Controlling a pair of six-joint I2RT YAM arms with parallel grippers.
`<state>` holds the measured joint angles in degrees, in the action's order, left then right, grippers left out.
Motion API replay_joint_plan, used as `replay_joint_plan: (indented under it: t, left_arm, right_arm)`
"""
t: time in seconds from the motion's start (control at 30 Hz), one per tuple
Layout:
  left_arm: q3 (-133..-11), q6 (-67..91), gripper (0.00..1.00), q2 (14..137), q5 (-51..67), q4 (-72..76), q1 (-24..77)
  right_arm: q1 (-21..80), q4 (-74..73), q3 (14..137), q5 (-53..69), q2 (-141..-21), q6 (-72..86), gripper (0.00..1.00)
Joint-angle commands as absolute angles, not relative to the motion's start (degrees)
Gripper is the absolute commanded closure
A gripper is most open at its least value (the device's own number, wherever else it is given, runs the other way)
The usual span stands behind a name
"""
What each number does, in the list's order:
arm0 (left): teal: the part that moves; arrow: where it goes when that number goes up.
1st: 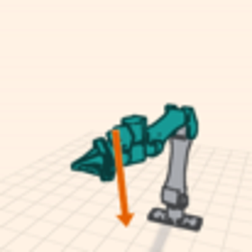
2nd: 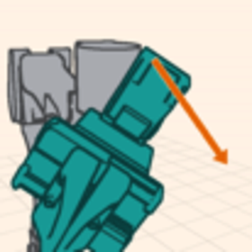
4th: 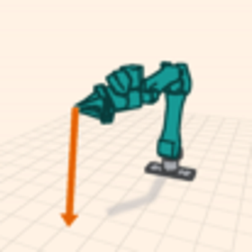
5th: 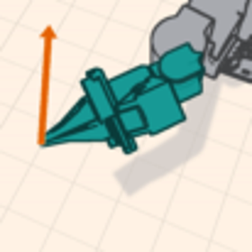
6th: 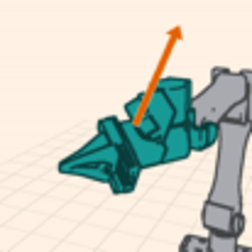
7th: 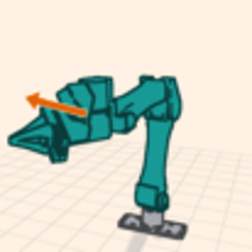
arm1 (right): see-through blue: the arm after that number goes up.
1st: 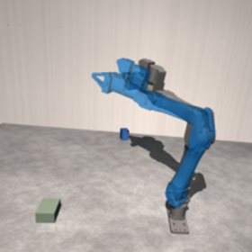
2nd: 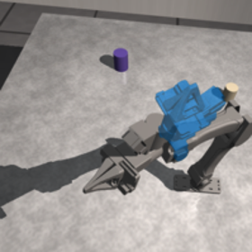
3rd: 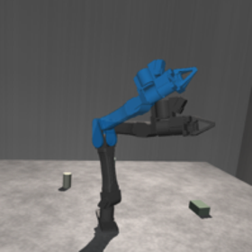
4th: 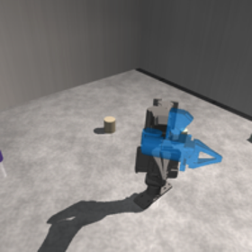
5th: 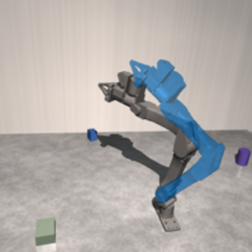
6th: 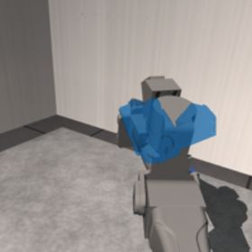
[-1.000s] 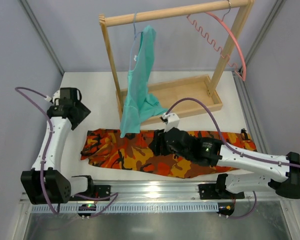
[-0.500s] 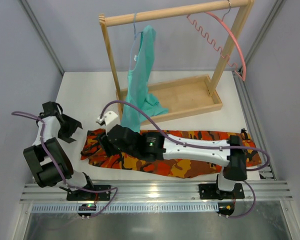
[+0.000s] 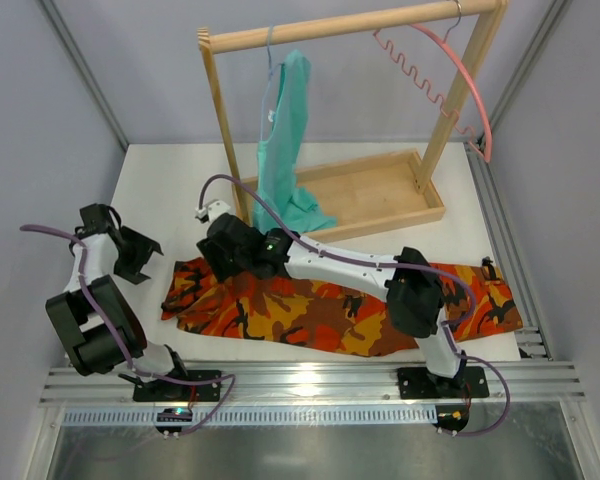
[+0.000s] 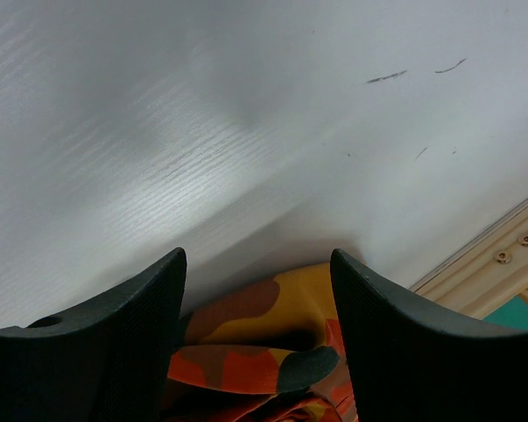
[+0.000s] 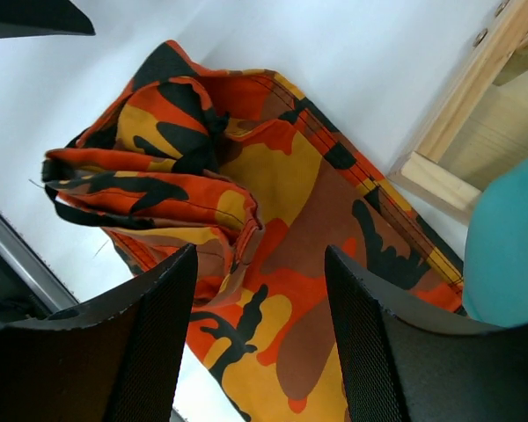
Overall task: Place the trousers on the hanger
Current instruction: Fold the trousers
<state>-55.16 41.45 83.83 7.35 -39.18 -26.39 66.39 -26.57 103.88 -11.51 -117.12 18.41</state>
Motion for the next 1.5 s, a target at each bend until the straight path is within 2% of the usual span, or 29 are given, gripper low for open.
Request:
replay_joint_plan:
  t: [0.0, 0.27, 0.5, 0.53, 0.63, 0.67, 0.73, 1.07, 1.27, 1.47]
  left_arm:
    - [-54.41, 40.60, 0.33, 82.53, 8.17, -37.09, -26.98]
    - [-53.26, 40.43, 0.33, 81.82, 8.96, -36.12, -26.98]
    - [-52.30, 41.04, 0.34, 81.48, 9.40, -34.98, -27.07]
    - [-52.21, 41.04, 0.33, 81.47, 9.49, -34.81, -26.90]
    - [-51.51, 41.04, 0.34, 81.74, 9.32, -34.28, -26.90]
    - [-50.98, 41.13, 0.34, 81.83, 9.58, -33.67, -26.98]
    - [-50.63, 41.05, 0.34, 81.74, 10.54, -32.96, -26.81]
    - [-52.03, 42.01, 0.34, 80.51, 7.74, -33.40, -24.43]
    - [-51.59, 43.33, 0.34, 81.21, 6.16, -32.87, -20.92]
    - [-52.29, 43.68, 0.34, 82.53, 4.13, -33.31, -16.71]
  right_arm:
    - [66.36, -25.66, 105.47, -7.91, -118.82, 19.42, 0.37]
    - [65.30, -20.39, 103.01, -3.69, -121.64, 22.14, 0.38]
    - [65.13, -19.95, 99.41, -6.75, -121.91, 25.92, 0.48]
    - [64.95, -20.21, 99.06, -7.64, -121.73, 26.36, 0.57]
    - [64.25, -21.00, 98.44, -9.40, -121.46, 28.29, 0.74]
    - [64.16, -21.18, 98.09, -9.75, -121.20, 28.65, 0.86]
    - [64.16, -21.44, 95.99, -12.11, -119.28, 30.66, 0.95]
    - [64.25, -13.45, 70.77, -16.96, -100.73, 41.91, 0.96]
    - [65.04, -14.85, 66.54, -18.89, -95.55, 46.40, 0.96]
    - [65.30, -22.05, 63.47, -25.74, -90.62, 53.16, 0.96]
